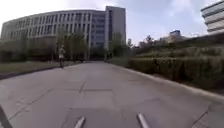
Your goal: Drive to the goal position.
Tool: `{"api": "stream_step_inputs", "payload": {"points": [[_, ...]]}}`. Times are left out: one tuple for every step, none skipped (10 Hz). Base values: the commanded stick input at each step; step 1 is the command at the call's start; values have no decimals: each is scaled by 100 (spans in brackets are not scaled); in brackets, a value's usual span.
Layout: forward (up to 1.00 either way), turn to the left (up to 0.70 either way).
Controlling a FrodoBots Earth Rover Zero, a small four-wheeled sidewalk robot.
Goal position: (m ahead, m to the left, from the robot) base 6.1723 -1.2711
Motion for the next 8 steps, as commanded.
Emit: {"api": "stream_step_inputs", "payload": {"points": [[70, 0], [70, 0], [70, 0], [70, 0], [70, 0], [70, 0], [70, 0], [70, 0]]}}
